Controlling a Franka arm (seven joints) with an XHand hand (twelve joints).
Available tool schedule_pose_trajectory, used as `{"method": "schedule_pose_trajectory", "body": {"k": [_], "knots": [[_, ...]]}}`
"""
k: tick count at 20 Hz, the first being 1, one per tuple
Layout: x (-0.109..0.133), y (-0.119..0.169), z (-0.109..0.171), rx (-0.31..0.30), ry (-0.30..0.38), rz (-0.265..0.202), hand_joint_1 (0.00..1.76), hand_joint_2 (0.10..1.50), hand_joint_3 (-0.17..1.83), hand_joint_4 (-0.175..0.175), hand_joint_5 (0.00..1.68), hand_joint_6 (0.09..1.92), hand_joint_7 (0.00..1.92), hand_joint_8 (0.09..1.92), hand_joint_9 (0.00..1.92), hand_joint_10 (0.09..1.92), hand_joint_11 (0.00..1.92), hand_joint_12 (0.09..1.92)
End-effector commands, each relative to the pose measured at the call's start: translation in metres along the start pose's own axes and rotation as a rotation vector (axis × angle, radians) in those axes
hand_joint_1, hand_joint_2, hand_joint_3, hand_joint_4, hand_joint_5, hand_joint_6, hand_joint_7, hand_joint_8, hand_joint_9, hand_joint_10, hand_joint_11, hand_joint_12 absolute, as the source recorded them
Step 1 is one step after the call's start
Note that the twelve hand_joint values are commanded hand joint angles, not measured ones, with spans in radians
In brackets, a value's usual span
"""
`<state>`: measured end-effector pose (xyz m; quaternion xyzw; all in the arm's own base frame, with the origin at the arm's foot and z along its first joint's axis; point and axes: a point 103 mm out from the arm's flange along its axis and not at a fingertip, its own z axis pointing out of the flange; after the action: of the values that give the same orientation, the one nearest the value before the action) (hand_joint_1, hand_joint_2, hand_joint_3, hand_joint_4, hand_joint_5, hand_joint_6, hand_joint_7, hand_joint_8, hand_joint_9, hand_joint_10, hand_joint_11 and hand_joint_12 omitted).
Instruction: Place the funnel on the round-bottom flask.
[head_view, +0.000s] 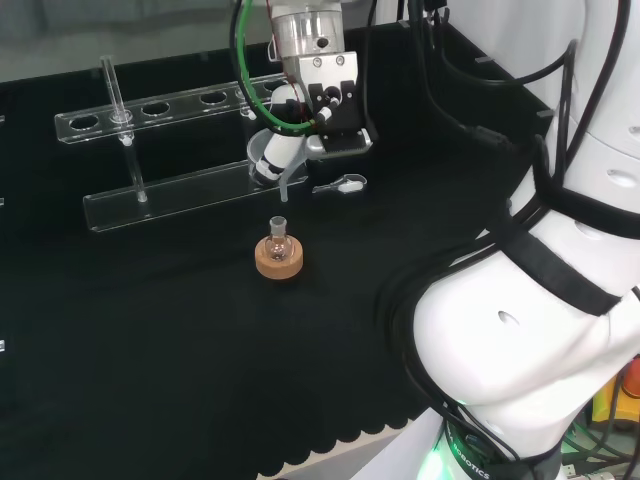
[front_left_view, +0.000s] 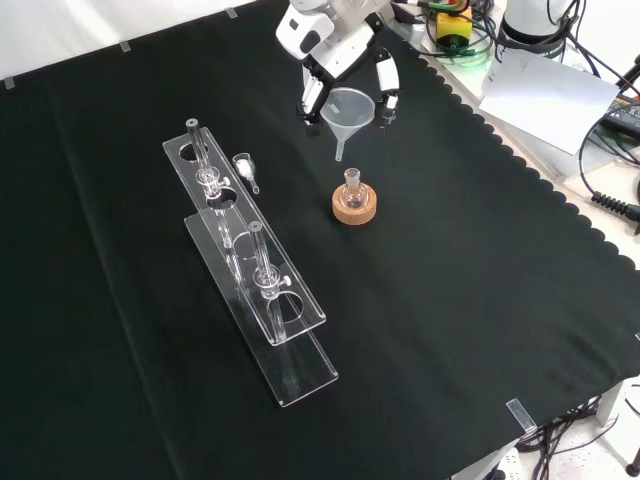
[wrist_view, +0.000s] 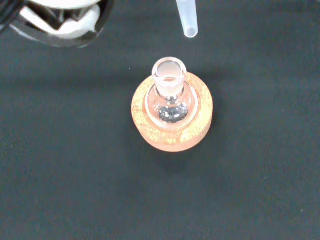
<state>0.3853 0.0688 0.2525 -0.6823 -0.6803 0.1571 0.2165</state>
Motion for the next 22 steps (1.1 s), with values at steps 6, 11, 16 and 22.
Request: {"method": "schedule_pose_trajectory", "body": {"k": [6, 11, 16, 22], "knots": [[-0.002, -0.009, 0.010, 0.011, 0.054, 0.001, 1.00, 0.67, 0.73, -0.097, 0.71, 0.70, 0.67, 0.71, 1.33, 0.27, 0.97, 0.98], [0.001, -0.011, 0.012, 0.008, 0.066, -0.001, 1.00, 0.67, 0.73, -0.097, 0.71, 0.70, 0.67, 0.71, 1.33, 0.27, 0.97, 0.98], [0.006, -0.012, 0.015, 0.016, 0.075, -0.006, 1.00, 0.67, 0.73, -0.098, 0.71, 0.70, 0.67, 0.71, 1.33, 0.27, 0.97, 0.98], [0.012, -0.009, 0.019, 0.028, 0.068, -0.014, 1.00, 0.67, 0.73, -0.098, 0.71, 0.70, 0.67, 0.72, 1.33, 0.27, 0.97, 0.99]]}}
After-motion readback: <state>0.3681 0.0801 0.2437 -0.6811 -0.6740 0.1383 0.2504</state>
